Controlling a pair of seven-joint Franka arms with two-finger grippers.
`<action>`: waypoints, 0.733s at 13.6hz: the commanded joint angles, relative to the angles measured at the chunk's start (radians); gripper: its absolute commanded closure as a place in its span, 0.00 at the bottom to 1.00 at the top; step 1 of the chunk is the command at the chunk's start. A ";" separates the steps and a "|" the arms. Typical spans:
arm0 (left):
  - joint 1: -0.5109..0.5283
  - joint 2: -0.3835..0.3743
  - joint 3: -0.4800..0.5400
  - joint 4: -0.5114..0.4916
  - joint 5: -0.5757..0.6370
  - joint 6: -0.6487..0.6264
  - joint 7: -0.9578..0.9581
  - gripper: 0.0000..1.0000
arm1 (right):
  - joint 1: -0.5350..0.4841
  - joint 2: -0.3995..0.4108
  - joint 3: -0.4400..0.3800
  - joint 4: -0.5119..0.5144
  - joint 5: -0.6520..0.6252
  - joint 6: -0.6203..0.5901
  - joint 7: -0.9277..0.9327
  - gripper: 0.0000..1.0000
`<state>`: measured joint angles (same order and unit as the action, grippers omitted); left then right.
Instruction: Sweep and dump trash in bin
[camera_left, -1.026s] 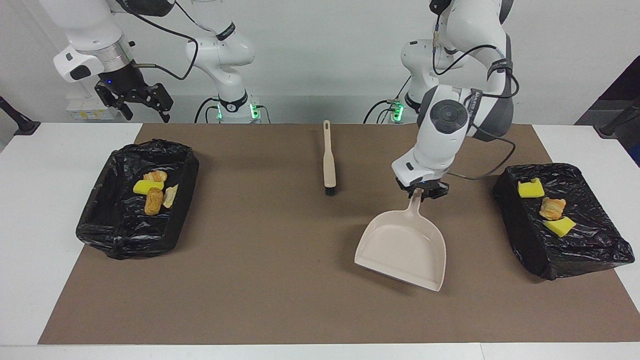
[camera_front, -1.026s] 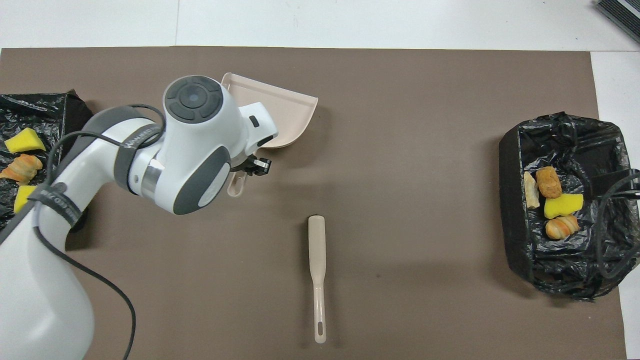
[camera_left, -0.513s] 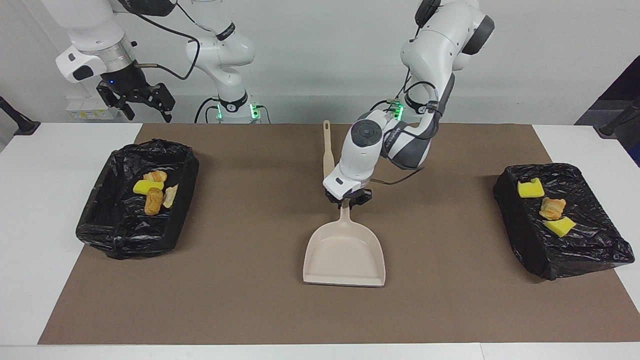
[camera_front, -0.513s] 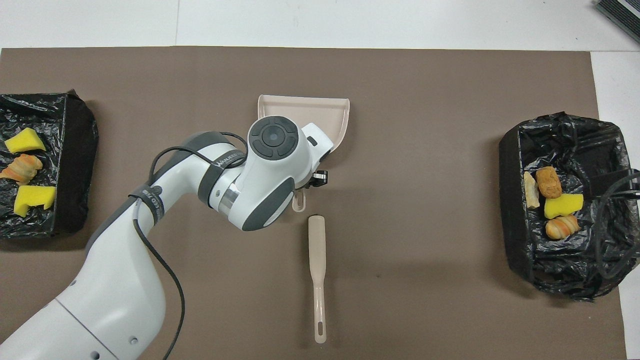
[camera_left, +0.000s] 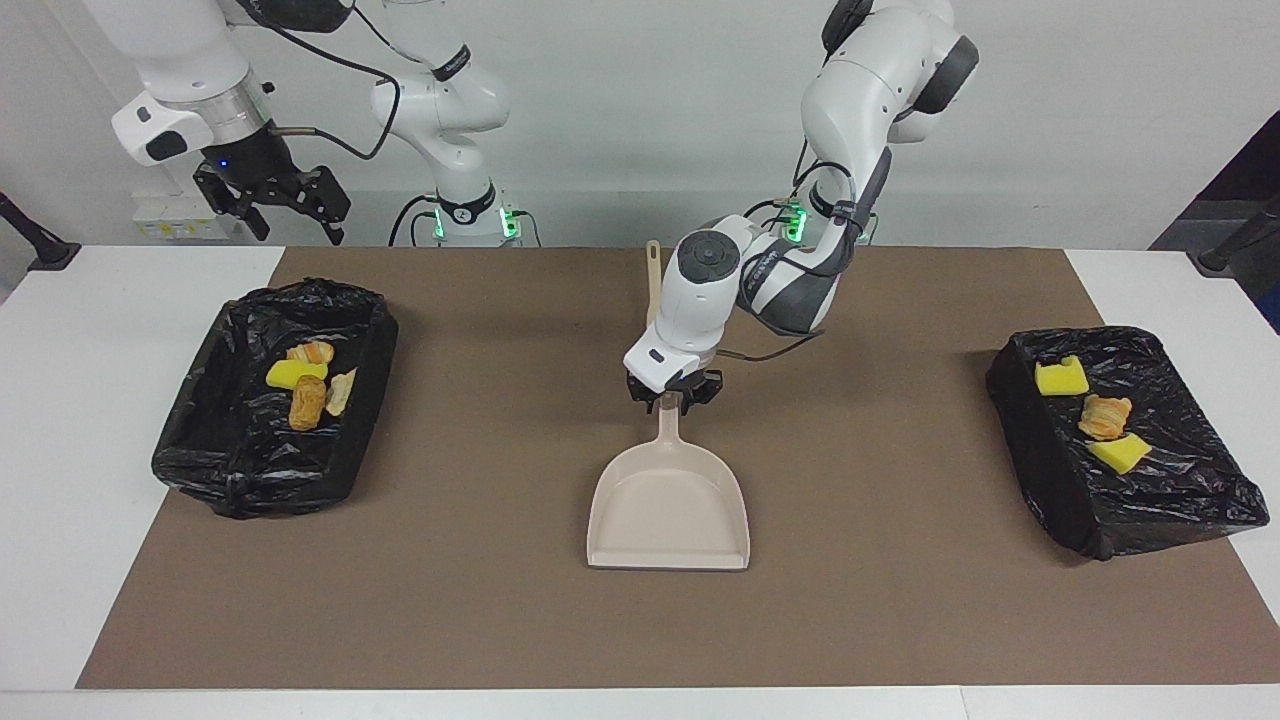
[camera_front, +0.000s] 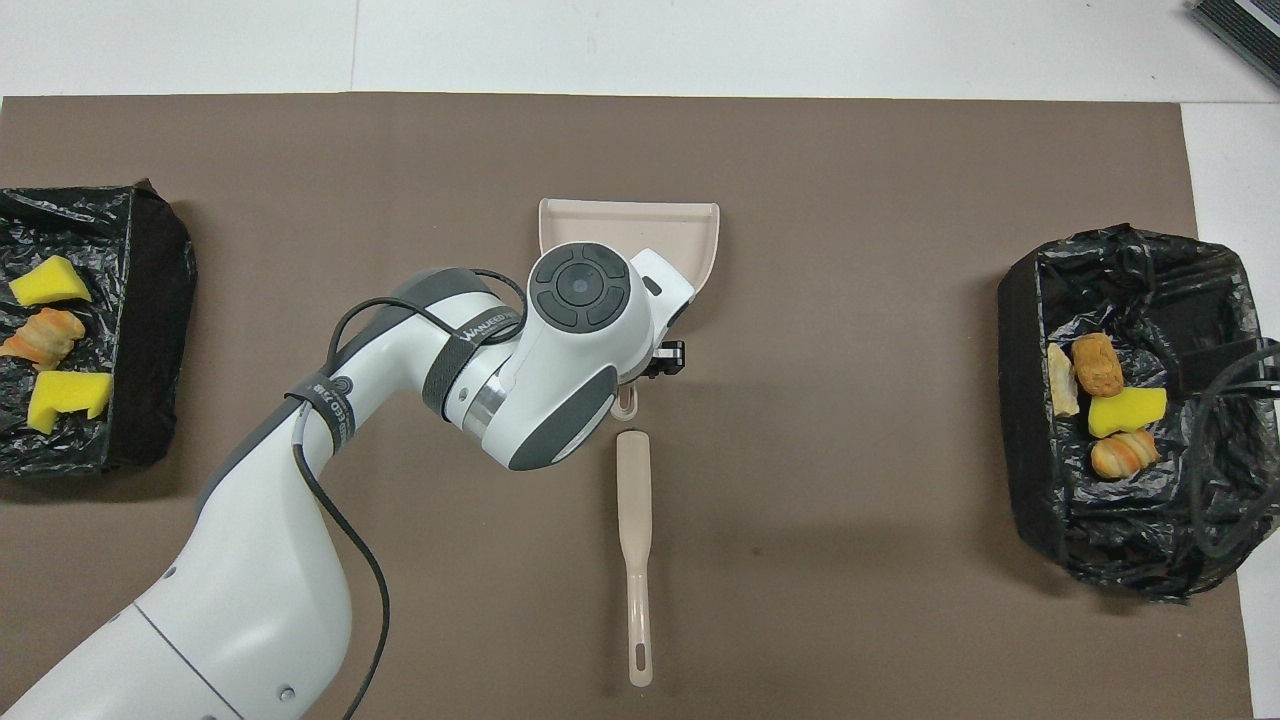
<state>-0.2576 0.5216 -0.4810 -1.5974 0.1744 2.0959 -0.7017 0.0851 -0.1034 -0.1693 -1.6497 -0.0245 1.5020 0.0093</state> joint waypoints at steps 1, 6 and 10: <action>0.033 -0.116 0.024 -0.021 -0.009 -0.115 0.010 0.00 | -0.005 -0.004 0.004 0.001 0.006 -0.005 -0.020 0.00; 0.102 -0.320 0.153 -0.094 -0.015 -0.232 0.336 0.00 | -0.005 -0.004 0.004 0.001 0.006 -0.005 -0.018 0.00; 0.190 -0.449 0.247 -0.099 -0.038 -0.341 0.633 0.00 | -0.005 -0.004 0.004 0.001 0.006 -0.005 -0.020 0.00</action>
<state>-0.0805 0.1602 -0.2956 -1.6434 0.1709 1.7790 -0.1920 0.0851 -0.1034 -0.1693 -1.6497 -0.0245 1.5020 0.0093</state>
